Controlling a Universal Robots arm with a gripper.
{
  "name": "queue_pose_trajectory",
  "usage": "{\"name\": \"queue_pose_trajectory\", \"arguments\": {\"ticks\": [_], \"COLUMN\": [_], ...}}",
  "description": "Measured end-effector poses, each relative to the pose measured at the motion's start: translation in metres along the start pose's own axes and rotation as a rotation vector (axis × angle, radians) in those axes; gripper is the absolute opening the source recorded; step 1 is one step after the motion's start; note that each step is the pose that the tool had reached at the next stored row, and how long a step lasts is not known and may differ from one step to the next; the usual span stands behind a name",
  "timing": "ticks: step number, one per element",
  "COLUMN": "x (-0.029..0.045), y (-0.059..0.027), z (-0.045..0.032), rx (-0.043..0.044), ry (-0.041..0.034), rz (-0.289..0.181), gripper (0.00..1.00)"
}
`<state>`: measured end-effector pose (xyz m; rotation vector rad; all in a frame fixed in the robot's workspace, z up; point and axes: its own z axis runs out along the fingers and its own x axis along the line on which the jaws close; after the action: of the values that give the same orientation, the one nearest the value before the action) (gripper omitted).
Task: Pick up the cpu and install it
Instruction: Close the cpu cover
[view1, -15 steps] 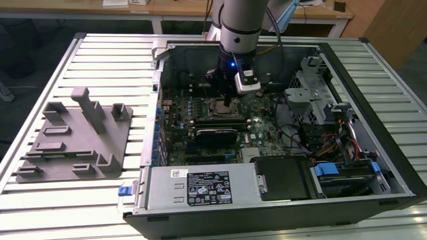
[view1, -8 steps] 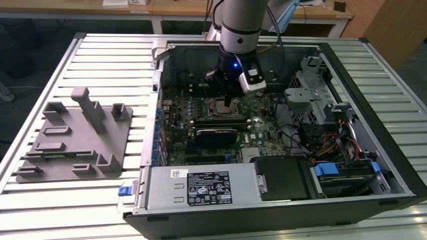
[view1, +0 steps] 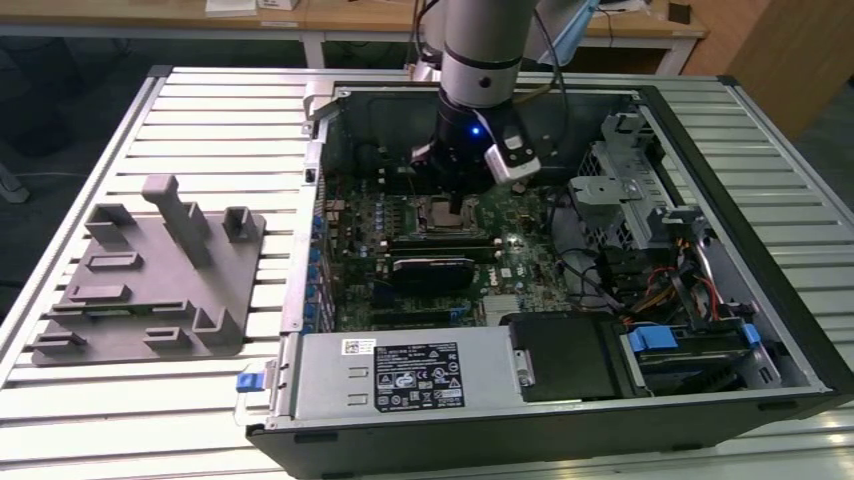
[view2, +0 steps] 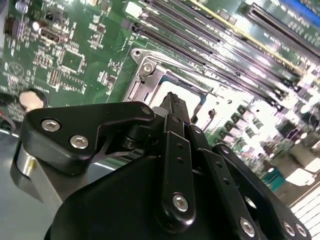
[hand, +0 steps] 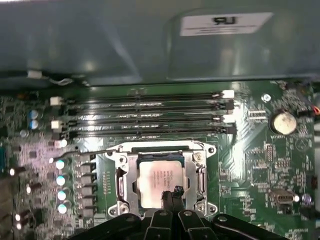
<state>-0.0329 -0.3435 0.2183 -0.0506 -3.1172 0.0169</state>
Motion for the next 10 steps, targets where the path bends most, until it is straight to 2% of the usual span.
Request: {"name": "queue_pose_trajectory", "arguments": {"ticks": [2, 5, 6, 10], "x": [0.0002, 0.0025, 0.0039, 0.0105], "y": [0.0, -0.0001, -0.0001, -0.0003], "z": [0.0001, 0.0005, 0.0008, 0.0033], "rx": [0.001, 0.0012, 0.001, 0.0009], "ry": [-0.0003, -0.0017, -0.0048, -0.0315], "rz": [-0.033, -0.042, -0.043, -0.043], "gripper": [0.11, 0.11, 0.11, 0.11]}}
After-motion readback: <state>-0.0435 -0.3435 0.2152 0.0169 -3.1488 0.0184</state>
